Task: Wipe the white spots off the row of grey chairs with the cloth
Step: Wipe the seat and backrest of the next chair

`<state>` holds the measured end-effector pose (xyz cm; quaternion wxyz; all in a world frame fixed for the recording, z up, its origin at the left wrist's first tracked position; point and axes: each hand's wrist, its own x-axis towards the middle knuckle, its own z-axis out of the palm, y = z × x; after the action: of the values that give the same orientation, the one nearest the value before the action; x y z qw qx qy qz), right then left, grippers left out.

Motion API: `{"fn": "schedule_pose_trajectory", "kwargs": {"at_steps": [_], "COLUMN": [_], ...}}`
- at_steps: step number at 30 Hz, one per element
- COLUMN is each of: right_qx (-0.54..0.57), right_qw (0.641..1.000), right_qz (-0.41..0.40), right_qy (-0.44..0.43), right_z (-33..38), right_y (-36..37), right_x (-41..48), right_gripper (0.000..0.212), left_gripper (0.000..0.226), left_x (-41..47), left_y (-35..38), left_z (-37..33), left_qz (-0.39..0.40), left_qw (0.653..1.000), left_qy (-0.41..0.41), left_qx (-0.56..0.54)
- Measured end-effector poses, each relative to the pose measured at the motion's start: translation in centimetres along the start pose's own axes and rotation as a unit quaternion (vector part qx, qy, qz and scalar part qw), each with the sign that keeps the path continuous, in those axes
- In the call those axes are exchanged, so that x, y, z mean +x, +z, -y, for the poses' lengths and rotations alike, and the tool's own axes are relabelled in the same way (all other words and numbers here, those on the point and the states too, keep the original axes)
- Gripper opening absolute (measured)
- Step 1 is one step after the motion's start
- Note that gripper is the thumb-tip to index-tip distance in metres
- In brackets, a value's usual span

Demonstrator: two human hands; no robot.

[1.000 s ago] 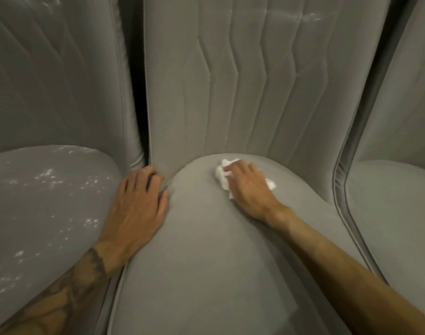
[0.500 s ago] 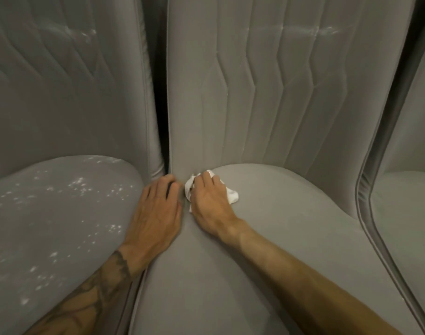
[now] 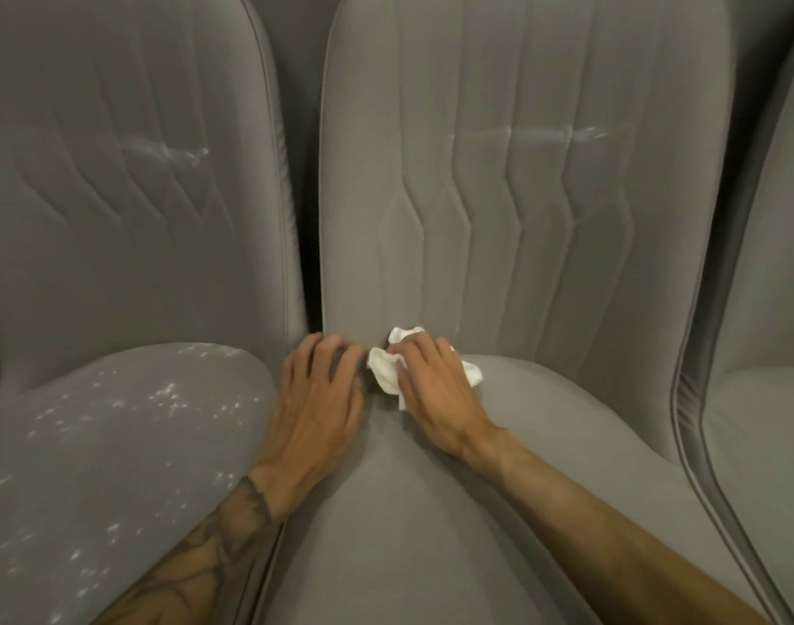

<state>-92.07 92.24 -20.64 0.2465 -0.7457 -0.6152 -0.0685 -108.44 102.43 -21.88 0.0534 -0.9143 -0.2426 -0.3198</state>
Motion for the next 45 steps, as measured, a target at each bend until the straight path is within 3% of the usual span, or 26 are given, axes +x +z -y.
{"fn": "schedule_pose_trajectory", "kwargs": {"at_steps": [4,8,16,20,22,24,26,28,30,34,36,39,41,45], "right_qx": [-0.023,-0.119,-0.342,-0.312,-0.275,-0.281,-0.317,-0.35,-0.349,-0.286,-0.262,-0.276,-0.309,-0.274], "right_qw": [0.992,0.969,0.894,0.886,0.883,0.896,0.912,0.907,0.901,0.879,0.886,0.907,0.901,0.873], "right_qz": [-0.12,-0.215,-0.264,-0.339,-0.381,-0.343,-0.25,-0.203,-0.238,-0.382,-0.383,-0.311,-0.289,-0.402], "right_qy": [0.008,-0.027,-0.12,-0.039,0.001,-0.013,-0.075,-0.118,-0.103,-0.011,0.005,-0.061,-0.096,0.02], "right_z": [-1.8,-4.4,-11.1,-13.2,-13.1,-13.2,-13.8,-14.7,-14.9,-13.5,-12.9,-13.1,-13.2,-13.5], "right_y": [-3.5,-7.3,-16.9,-23.3,-22.8,-19.9,-17.7,-18.8,-21.5,-23.4,-21.0,-19.1,-21.1,-23.8], "right_x": [2.6,6.1,11.7,14.7,14.4,12.4,9.7,9.3,11.5,15.3,14.4,12.3,13.4,17.1], "right_gripper": [0.029,0.028,0.042,0.042,0.038,0.039,0.041,0.038,0.04,0.025,0.028,0.021,0.025,0.038], "left_gripper": [0.047,0.054,0.055,0.053,0.049,0.048,0.049,0.05,0.052,0.053,0.053,0.053,0.053,0.054], "left_x": [4.5,10.3,20.8,24.6,25.3,25.4,25.3,25.2,25.4,25.3,25.3,25.3,25.3,25.3], "left_y": [-0.1,-1.4,-3.8,-5.0,-5.1,-4.9,-4.7,-4.5,-4.5,-4.4,-4.3,-4.2,-4.3,-4.3], "left_z": [-0.3,-0.1,1.0,2.0,2.2,2.4,2.5,2.6,2.6,2.7,2.8,2.7,2.7,2.5], "left_qz": [-0.048,-0.114,-0.212,-0.237,-0.251,-0.261,-0.264,-0.26,-0.254,-0.261,-0.262,-0.26,-0.261,-0.259], "left_qw": [0.999,0.993,0.975,0.968,0.965,0.962,0.961,0.962,0.963,0.961,0.961,0.961,0.961,0.962], "left_qy": [-0.018,-0.002,0.042,0.067,0.072,0.078,0.083,0.084,0.088,0.089,0.09,0.091,0.089,0.083], "left_qx": [0.014,0.023,0.044,0.045,0.032,0.021,0.012,0.008,0.004,0.002,0.0,-0.002,0.003,0.007]}}
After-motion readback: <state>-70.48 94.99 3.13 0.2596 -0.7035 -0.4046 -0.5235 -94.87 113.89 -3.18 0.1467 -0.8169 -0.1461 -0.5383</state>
